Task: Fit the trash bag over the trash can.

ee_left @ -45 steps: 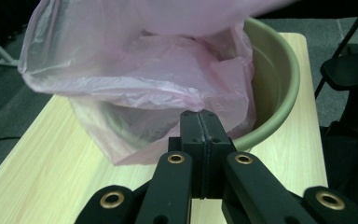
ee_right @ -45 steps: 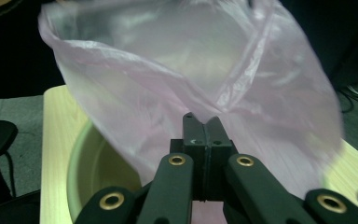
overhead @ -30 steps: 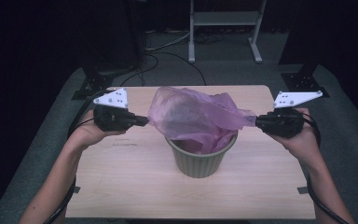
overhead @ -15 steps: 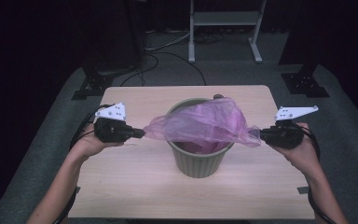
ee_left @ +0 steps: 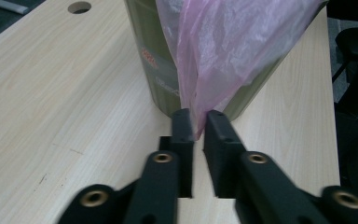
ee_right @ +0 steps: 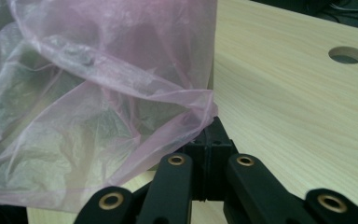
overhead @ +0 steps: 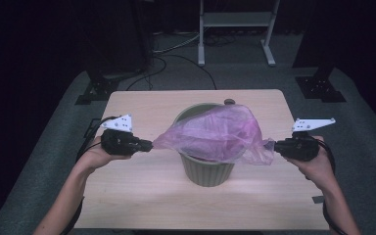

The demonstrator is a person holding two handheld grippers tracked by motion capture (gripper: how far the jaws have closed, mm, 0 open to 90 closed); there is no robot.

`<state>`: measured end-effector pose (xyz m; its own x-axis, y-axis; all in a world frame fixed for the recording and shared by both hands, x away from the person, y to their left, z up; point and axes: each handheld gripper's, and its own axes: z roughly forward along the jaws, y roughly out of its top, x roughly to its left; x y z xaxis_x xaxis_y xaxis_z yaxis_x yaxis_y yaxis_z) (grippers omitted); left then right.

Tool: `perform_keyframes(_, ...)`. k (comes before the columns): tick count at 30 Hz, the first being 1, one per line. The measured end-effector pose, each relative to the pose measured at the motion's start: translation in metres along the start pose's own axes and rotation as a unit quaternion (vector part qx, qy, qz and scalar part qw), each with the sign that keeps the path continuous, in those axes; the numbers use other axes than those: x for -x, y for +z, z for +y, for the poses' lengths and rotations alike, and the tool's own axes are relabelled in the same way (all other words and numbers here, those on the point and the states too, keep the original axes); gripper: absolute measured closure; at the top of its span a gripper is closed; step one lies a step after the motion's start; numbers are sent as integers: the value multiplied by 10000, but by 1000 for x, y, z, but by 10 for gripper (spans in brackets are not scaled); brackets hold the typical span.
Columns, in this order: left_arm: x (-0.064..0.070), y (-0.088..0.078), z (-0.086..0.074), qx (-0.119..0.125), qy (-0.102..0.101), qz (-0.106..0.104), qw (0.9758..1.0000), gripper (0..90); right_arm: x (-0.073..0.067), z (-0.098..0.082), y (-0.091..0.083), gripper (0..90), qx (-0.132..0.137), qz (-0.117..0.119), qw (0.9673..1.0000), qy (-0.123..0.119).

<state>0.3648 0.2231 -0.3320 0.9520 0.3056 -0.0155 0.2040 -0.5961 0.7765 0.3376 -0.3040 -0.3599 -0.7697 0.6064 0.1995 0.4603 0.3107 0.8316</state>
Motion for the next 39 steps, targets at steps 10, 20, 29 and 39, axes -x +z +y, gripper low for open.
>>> perform_keyframes(10, 10, -21, 11, 276, 117, 53, 9995, 640, -7, -1, -24, 689, 210, 43, 9997, -116)
perform_keyframes(20, 23, -36, 25, 366, 237, 69, 9990, 557, -18, -2, -62, 638, 380, -44, 9990, -245)
perform_keyframes(29, 33, -44, 37, 394, 356, 81, 9986, 519, -42, 15, -86, 592, 612, 76, 9967, -534)
perform_keyframes(39, 35, -34, 45, 345, 404, -1, 9986, 494, -71, 35, -60, 550, 419, 602, 9925, -973)
